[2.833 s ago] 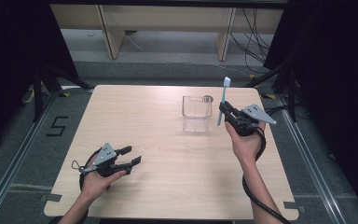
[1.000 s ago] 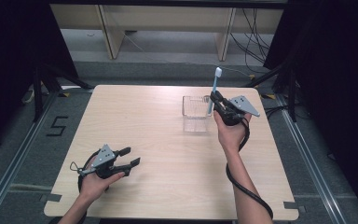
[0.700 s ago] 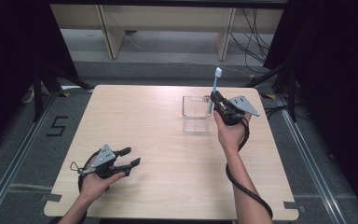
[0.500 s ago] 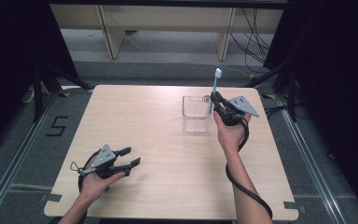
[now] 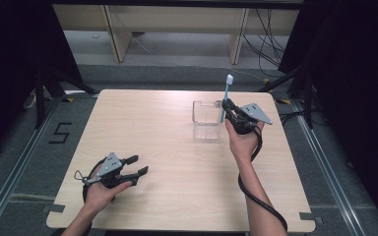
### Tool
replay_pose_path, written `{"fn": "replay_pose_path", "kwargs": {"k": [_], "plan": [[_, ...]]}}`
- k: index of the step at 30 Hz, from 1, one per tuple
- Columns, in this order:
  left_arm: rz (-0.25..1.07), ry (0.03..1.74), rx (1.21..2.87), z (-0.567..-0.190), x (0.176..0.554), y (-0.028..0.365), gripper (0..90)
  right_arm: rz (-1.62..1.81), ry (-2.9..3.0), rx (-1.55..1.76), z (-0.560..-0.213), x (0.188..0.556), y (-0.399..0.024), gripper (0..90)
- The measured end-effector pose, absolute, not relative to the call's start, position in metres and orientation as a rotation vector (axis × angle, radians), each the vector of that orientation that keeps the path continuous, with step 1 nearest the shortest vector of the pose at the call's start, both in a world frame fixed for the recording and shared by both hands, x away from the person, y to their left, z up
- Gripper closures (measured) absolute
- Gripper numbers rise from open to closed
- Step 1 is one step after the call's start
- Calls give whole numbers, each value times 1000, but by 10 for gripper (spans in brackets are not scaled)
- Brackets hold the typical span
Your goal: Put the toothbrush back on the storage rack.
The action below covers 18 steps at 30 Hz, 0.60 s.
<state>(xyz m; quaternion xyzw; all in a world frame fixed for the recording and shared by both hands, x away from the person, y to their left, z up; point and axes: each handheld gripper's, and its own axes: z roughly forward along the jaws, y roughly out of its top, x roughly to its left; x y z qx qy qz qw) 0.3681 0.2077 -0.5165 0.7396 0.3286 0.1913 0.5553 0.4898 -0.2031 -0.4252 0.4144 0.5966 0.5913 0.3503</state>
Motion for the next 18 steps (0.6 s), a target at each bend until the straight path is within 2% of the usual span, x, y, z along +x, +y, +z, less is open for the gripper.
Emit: {"fn": "replay_pose_path", "kwargs": {"k": [18], "plan": [[449, 779, 1748, -517, 368, 208, 376, 1544, 1567, 1071, -432, 485, -205, 788]]}}
